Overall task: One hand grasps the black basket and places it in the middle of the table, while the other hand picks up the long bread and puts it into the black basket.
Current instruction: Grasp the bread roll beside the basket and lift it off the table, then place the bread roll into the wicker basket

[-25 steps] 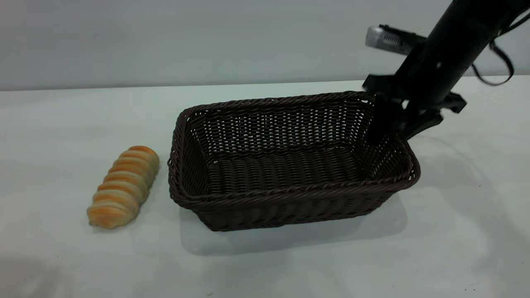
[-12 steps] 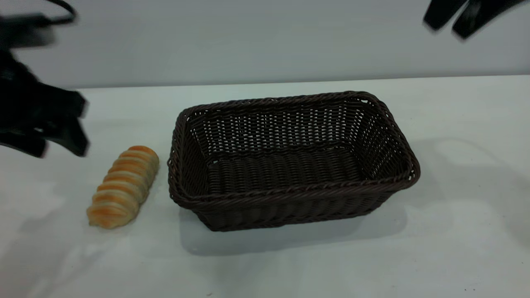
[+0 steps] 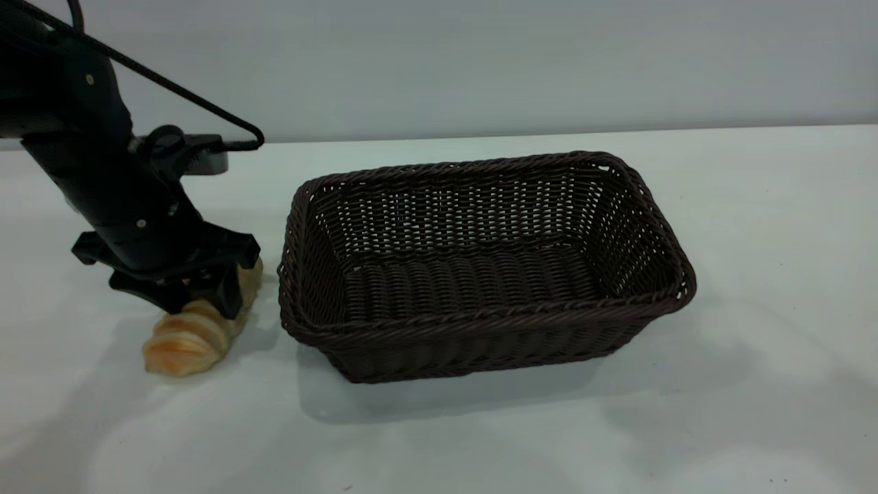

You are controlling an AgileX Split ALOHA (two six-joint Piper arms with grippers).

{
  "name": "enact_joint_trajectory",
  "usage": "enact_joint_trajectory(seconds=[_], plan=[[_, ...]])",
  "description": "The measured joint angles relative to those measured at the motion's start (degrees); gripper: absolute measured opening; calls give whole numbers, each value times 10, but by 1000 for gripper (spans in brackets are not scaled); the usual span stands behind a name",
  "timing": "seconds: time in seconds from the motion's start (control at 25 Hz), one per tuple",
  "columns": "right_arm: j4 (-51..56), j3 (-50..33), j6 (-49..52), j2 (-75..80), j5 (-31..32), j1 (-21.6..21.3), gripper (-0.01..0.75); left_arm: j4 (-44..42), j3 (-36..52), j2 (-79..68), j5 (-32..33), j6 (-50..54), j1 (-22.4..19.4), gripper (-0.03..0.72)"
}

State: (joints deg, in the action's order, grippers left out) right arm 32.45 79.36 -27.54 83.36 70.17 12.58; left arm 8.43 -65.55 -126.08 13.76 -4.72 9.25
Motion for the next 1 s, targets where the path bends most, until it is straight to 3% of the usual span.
enact_joint_trajectory(seconds=[0.16, 0.28, 0.48, 0.64, 0.8, 1.0], plan=[[-9, -101, 5, -99, 0, 0, 472, -17, -1, -2, 1, 2, -17, 211], [-31, -176, 12, -186, 2, 0, 446, -19, -1, 2, 10, 2, -37, 85], [-100, -285, 52, -337, 5, 0, 423, -29, -4, 54, 44, -4, -58, 79], [-190, -372, 104, -461, 9, 0, 419, -30, -33, 136, 72, -73, -41, 70], [-272, -449, 157, -574, 9, 0, 419, -13, -62, 178, 108, -157, 22, 68], [-292, -496, 182, -688, 9, 0, 419, 42, -72, 171, 97, -221, 142, 66]])
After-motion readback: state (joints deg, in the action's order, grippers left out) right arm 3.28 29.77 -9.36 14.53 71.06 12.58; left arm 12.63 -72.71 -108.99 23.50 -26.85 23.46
